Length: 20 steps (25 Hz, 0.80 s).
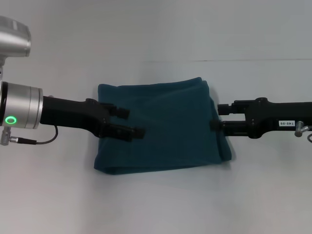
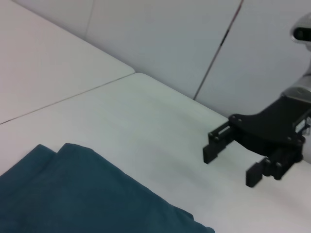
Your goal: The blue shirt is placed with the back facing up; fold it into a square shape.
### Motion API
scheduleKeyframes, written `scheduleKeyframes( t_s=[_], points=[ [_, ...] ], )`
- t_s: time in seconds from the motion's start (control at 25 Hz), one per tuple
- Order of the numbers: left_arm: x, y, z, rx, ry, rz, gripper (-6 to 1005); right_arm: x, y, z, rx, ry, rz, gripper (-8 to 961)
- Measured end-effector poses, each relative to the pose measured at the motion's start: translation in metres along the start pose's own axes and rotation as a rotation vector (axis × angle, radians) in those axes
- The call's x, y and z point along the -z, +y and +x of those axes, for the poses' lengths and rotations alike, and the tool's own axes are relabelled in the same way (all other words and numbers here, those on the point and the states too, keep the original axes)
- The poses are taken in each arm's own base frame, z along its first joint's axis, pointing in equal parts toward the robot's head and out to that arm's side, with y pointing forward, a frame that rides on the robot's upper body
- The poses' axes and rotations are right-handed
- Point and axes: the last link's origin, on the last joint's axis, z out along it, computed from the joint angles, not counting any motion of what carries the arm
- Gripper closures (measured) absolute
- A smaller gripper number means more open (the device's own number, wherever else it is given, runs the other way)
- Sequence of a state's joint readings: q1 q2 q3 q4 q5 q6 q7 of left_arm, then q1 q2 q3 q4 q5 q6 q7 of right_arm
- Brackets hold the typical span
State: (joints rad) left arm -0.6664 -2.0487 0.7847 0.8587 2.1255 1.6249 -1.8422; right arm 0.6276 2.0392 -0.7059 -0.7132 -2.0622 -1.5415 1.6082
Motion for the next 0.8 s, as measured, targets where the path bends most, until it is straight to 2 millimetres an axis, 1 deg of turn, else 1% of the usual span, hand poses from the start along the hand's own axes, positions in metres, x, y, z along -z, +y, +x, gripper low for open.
scheduleKeyframes(
  t_s=[0.8],
  points=[
    [-0.0026, -0.004, 0.0024, 0.055, 0.014, 0.031, 82, 0.0022, 0.0039, 0.0079, -0.011, -0.01, -0.008, 272]
  ],
)
